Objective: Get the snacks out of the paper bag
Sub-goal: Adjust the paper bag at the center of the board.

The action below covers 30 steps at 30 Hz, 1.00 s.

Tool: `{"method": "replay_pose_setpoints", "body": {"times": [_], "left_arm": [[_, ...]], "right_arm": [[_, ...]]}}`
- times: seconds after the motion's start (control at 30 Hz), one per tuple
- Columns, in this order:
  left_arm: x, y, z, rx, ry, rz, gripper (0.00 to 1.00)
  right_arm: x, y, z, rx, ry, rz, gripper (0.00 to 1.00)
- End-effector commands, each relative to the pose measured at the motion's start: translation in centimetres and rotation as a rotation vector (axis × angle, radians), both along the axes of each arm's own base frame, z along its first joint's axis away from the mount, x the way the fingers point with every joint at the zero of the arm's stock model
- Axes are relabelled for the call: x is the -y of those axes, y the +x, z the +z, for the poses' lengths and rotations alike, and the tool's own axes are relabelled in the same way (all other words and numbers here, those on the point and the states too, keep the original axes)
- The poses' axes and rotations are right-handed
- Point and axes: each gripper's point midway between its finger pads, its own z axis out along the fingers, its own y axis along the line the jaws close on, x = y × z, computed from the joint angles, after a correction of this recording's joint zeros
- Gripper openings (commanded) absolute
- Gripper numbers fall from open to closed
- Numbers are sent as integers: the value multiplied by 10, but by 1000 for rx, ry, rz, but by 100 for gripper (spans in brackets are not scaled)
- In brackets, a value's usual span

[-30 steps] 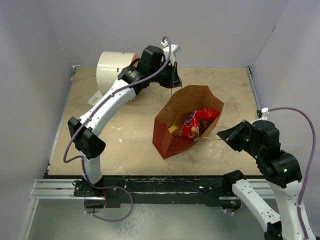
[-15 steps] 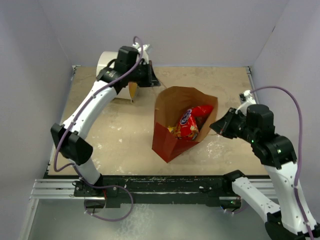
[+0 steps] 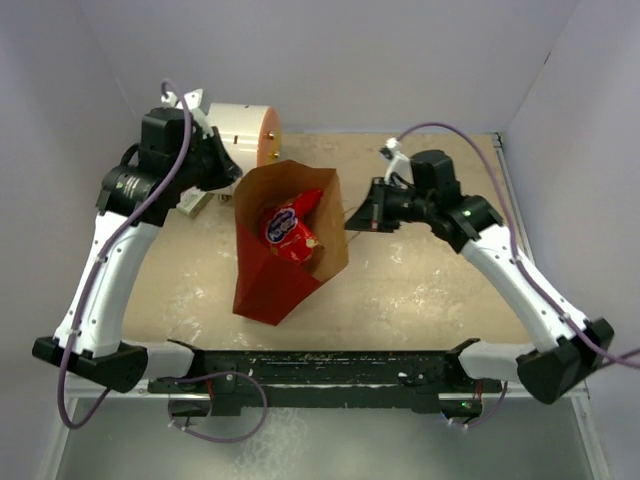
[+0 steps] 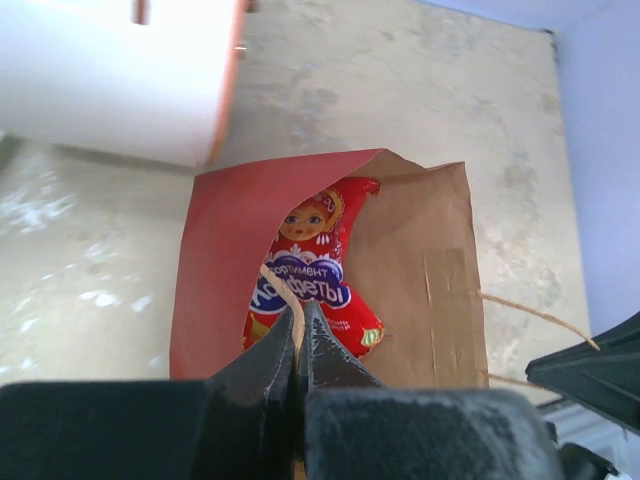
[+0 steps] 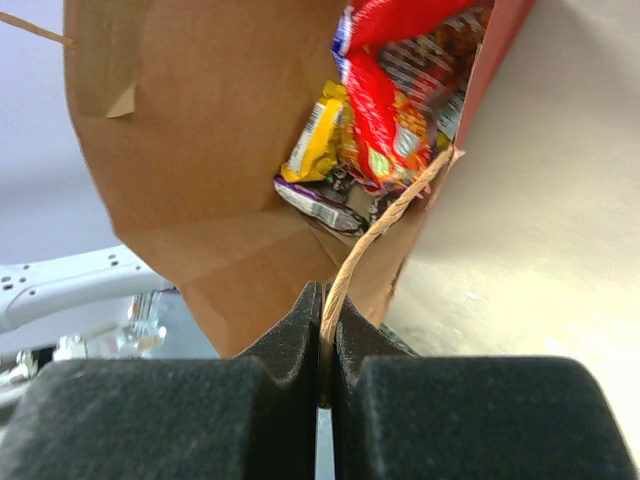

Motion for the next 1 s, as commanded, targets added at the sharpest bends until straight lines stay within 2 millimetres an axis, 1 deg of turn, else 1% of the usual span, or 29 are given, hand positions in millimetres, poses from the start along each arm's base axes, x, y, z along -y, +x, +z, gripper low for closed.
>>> {"method": "replay_pose_setpoints", "body": {"times": [0.0,0.07,0.13,0.2,0.27,0.33,0.4,0.43,0.47,0.5,0.53,0.6,0.63,0.73,0.77,0.8,0.9,0.93,0.97], "left_arm": [[-51,-13,63,196,42,184,0],[-61,-14,74,220,74,214,0],[-67,-11,84,241,98,234,0],[-69,-7,96,273,109,239,0],[-67,-1,106,305,117,227,0],[-62,5,111,329,120,200,0],[-49,9,109,336,102,133,0],[-41,10,106,339,88,92,0],[-30,10,104,344,62,40,0],[-19,10,99,342,32,-11,0],[-7,9,96,342,-5,-63,0],[14,6,87,340,-81,-156,0],[22,4,88,350,-119,-192,0],[36,-2,74,313,-200,-248,0],[40,-3,65,290,-220,-258,0],[43,-5,61,278,-242,-273,0],[52,-10,54,257,-293,-314,0],[54,-11,53,250,-302,-323,0],[56,-12,53,248,-311,-336,0]], "right_arm": [[-78,-1,67,159,183,194,4],[-101,6,73,170,204,222,4],[-116,17,75,171,233,224,4],[-128,27,71,145,264,224,4],[-135,29,65,119,279,243,4],[-136,26,52,87,275,254,5],[-129,23,35,65,235,242,6],[-124,17,20,35,198,241,6],[-120,13,11,15,186,237,7],[-113,8,-9,-28,147,218,7],[-105,6,-23,-41,104,195,8],[-91,0,-41,-58,39,174,8],[-84,-3,-49,-65,8,159,9],[-64,-9,-58,-69,-65,111,13],[-57,-10,-60,-67,-87,93,15],[-49,-10,-64,-68,-115,69,17],[-26,-11,-71,-73,-186,6,29],[-20,-11,-71,-72,-201,-6,36],[-14,-12,-70,-68,-221,-19,44]]}}
